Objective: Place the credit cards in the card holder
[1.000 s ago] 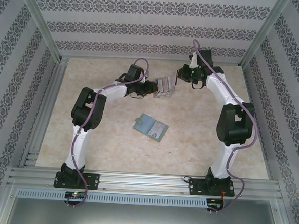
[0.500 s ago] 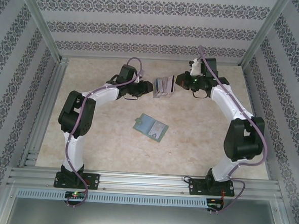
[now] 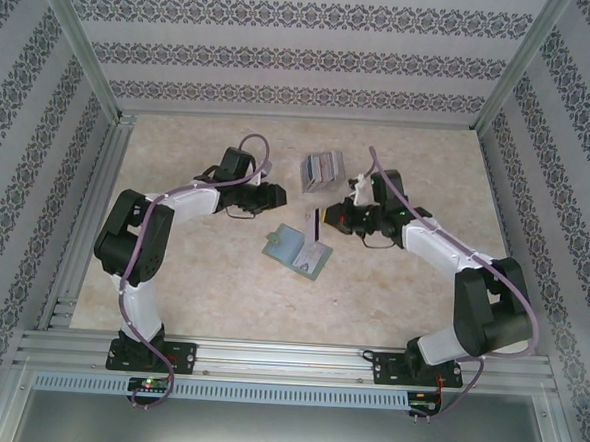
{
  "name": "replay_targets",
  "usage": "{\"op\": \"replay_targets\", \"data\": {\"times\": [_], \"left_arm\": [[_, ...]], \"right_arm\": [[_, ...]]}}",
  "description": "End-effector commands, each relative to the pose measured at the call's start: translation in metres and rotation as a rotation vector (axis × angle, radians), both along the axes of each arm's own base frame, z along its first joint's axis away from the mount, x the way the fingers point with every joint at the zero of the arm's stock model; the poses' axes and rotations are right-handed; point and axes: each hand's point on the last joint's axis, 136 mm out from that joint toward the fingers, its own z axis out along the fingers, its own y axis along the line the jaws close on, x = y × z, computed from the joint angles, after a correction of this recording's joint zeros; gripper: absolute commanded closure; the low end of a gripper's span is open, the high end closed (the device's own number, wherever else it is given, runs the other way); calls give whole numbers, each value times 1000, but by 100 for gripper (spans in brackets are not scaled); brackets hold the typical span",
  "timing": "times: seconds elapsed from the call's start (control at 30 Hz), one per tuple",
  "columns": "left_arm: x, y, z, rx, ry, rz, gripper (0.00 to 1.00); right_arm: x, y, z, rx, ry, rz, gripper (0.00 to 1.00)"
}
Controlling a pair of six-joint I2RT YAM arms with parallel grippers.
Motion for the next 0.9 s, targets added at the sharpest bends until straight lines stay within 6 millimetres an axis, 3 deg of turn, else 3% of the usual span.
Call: {"op": "replay_targets", "data": {"times": [0.0, 0.2, 0.87], "left_arm": [[-22, 12, -4, 59, 11, -60, 60], [-38, 21, -15, 110, 37, -79, 60], [-61, 27, -50, 119, 132, -84, 61]], "right_arm": [[-4, 15, -6, 98, 6, -39, 100], [-14, 26, -39, 126, 69, -63, 100], [-27, 7, -74, 90, 139, -118, 100]]}}
